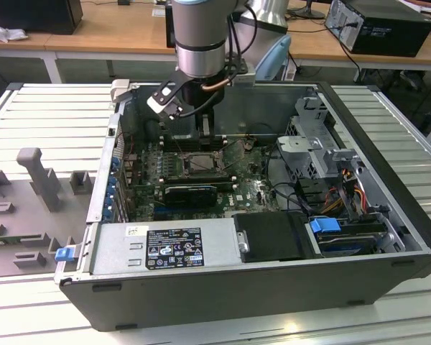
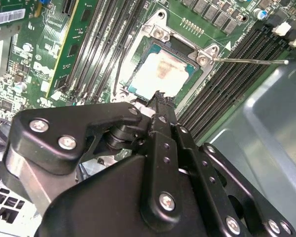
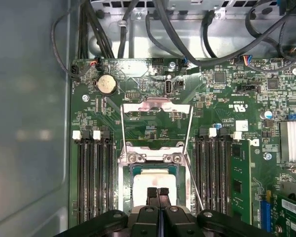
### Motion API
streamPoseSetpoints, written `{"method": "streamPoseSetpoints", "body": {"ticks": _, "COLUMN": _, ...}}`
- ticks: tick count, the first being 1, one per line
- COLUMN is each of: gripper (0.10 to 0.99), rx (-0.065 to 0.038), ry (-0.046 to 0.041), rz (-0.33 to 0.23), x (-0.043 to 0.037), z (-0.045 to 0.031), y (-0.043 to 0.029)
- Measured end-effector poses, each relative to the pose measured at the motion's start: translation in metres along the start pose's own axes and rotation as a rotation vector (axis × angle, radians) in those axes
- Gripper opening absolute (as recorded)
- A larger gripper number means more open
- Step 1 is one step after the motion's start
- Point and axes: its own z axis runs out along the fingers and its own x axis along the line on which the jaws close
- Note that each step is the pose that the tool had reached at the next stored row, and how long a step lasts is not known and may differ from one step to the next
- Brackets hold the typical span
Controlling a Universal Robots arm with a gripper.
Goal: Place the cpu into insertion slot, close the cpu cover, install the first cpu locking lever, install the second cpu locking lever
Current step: 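Close the cpu cover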
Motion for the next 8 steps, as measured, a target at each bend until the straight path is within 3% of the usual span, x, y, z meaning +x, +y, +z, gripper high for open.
{"method": "streamPoseSetpoints", "body": {"ticks": 8, "gripper": 0.106, "rx": 0.000, "ry": -0.0001, "rz": 0.000, "x": 0.0001, "z": -0.0104, "y": 0.0009}}
